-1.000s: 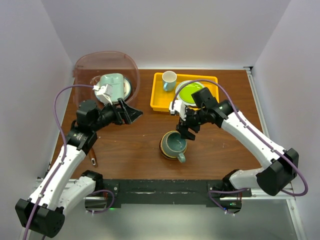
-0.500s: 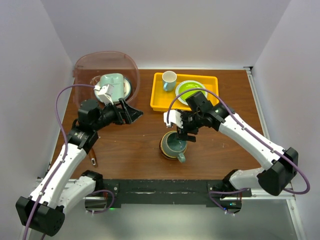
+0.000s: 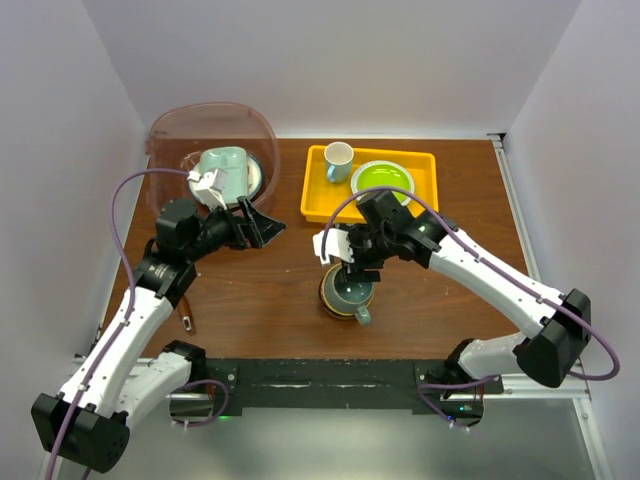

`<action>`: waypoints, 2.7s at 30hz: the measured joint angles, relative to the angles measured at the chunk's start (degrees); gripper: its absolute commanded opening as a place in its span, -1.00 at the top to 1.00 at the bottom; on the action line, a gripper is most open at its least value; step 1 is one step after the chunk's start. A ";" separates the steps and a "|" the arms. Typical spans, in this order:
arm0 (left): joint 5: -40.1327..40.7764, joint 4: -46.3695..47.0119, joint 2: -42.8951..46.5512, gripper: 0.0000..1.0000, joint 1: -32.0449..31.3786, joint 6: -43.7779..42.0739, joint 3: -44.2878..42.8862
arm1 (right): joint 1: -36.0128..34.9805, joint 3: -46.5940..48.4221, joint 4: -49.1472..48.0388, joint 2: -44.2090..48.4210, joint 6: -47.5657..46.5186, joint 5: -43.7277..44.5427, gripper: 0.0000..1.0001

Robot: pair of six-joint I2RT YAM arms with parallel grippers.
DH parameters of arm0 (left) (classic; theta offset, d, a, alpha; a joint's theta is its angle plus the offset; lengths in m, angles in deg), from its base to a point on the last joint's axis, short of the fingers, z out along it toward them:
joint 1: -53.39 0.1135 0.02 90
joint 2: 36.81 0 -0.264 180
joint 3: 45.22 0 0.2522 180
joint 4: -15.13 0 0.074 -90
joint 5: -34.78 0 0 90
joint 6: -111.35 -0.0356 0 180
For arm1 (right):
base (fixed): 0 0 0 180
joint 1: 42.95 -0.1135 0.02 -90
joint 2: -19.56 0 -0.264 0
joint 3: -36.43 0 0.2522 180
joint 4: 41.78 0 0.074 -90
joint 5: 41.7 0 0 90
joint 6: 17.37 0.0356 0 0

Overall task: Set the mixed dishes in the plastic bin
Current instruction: Pick up the cup at the center of the board.

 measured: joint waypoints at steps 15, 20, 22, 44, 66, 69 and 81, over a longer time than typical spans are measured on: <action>1.42 -1.60 1.31 -1.00 0.00 -0.44 -0.02 | -3.61 -3.26 -5.27 -1.46 -0.87 6.16 0.28; 1.88 -2.56 1.38 -1.00 0.00 -0.44 -0.02 | -4.17 -4.55 -6.14 -1.49 -0.96 7.04 0.75; 1.99 -2.60 1.44 -1.00 0.00 -0.46 -0.02 | -4.31 -4.87 -6.16 -1.49 -0.96 7.19 0.88; 3.63 -3.80 2.80 -1.00 0.00 -1.36 -2.71 | -4.15 1.27 1.03 -1.25 0.17 6.91 1.00; 5.09 -5.51 4.24 -1.00 0.00 -3.28 -8.26 | 2.49 15.82 5.77 -2.19 10.82 5.05 1.00; 5.05 -5.57 3.85 -1.00 -0.02 -3.21 -8.41 | 3.50 17.77 5.73 -3.61 13.38 5.09 1.00; 5.22 -5.55 1.07 -1.00 -1.22 -2.54 -9.42 | 7.34 21.05 5.57 -10.03 23.06 5.68 1.00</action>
